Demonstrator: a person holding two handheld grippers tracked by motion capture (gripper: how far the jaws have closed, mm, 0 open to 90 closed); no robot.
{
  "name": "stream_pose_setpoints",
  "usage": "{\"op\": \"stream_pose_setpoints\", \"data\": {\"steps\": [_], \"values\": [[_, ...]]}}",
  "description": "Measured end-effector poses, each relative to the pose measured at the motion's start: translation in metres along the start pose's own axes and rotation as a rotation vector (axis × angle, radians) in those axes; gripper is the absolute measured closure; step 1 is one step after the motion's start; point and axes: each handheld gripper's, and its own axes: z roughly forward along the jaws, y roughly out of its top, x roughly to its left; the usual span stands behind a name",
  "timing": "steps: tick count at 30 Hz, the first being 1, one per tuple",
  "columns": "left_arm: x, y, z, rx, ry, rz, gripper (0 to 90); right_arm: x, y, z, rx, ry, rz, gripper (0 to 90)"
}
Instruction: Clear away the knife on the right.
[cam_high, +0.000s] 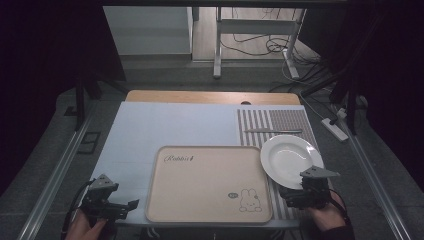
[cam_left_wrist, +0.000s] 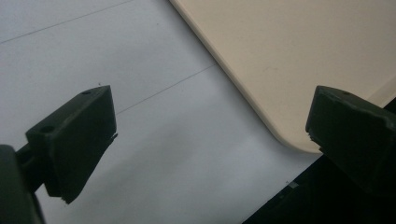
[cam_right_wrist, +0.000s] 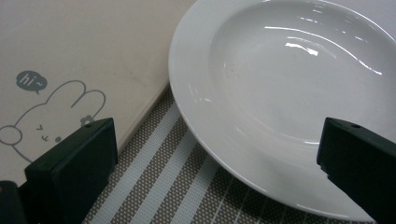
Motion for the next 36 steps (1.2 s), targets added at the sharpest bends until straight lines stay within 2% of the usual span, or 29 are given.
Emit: {"op": "stream_pose_setpoints", "data": {"steps": [8, 11, 13, 14, 22, 25, 36], "values": [[0.000, 0.000, 0.000, 0.000, 0.000, 0.001, 2.8, -0.003, 0.006, 0.006, -0.007, 0.019, -0.034, 0.0], [0.000, 0.000, 0.000, 0.001, 0.000, 0.000, 2.8, -0.005, 0.010, 0.011, 0.012, 0.050, -0.022, 0.0], [0.000, 0.000, 0.000, 0.001, 0.000, 0.000, 2.8, -0.006, 0.011, 0.012, 0.018, 0.053, -0.029, 0.0], [0.000, 0.000, 0.000, 0.001, 0.000, 0.001, 2.7, -0.006, 0.012, 0.015, 0.031, 0.039, -0.035, 0.0], [0.000, 0.000, 0.000, 0.002, -0.001, 0.001, 2.8, -0.011, 0.018, 0.022, 0.045, 0.029, -0.024, 0.0], [0.000, 0.000, 0.000, 0.003, -0.001, 0.000, 2.8, -0.013, 0.023, 0.026, 0.066, 0.018, -0.031, 0.0], [0.001, 0.001, 0.001, 0.003, -0.003, -0.001, 2.8, -0.019, 0.035, 0.041, 0.073, 0.004, -0.029, 0.0]]}}
